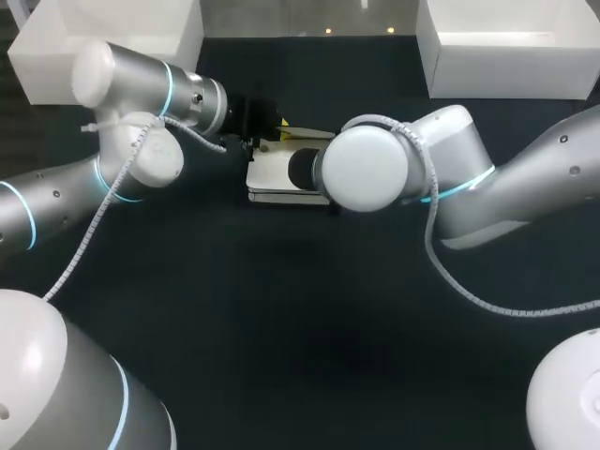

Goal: Pick up the bag, open it, inspect its contents, close it, and place it on the opposite side

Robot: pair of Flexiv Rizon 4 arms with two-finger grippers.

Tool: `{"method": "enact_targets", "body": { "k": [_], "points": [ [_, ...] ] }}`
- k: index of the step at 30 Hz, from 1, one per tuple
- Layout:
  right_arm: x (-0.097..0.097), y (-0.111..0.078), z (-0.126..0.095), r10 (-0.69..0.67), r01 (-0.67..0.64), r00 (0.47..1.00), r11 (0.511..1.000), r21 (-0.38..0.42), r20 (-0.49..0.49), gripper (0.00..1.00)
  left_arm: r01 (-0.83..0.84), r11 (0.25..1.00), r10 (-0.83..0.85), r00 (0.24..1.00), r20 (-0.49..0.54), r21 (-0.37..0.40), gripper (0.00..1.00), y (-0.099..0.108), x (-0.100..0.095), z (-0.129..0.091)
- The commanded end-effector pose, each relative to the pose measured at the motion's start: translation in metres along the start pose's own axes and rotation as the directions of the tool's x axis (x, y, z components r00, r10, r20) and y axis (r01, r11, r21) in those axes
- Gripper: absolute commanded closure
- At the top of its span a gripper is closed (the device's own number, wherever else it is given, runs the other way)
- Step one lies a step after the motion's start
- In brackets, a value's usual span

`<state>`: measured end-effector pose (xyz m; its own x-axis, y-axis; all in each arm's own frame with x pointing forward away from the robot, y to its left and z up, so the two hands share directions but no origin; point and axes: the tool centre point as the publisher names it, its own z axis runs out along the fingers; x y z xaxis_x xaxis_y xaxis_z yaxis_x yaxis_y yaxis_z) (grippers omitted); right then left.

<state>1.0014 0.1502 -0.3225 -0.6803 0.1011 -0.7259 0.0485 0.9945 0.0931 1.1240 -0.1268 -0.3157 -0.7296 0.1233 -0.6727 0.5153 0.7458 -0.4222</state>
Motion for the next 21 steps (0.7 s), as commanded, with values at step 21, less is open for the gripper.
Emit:
{"method": "enact_targets", "body": {
  "k": [21],
  "points": [
    [0.019, 0.008, -0.007, -0.046, 0.047, 0.999, 0.998, -0.042, 0.021, 1.00, -0.039, 0.999, 0.039, 0.998, 0.056, -0.013, 1.00, 0.024, -0.005, 0.020]
  ]
}}
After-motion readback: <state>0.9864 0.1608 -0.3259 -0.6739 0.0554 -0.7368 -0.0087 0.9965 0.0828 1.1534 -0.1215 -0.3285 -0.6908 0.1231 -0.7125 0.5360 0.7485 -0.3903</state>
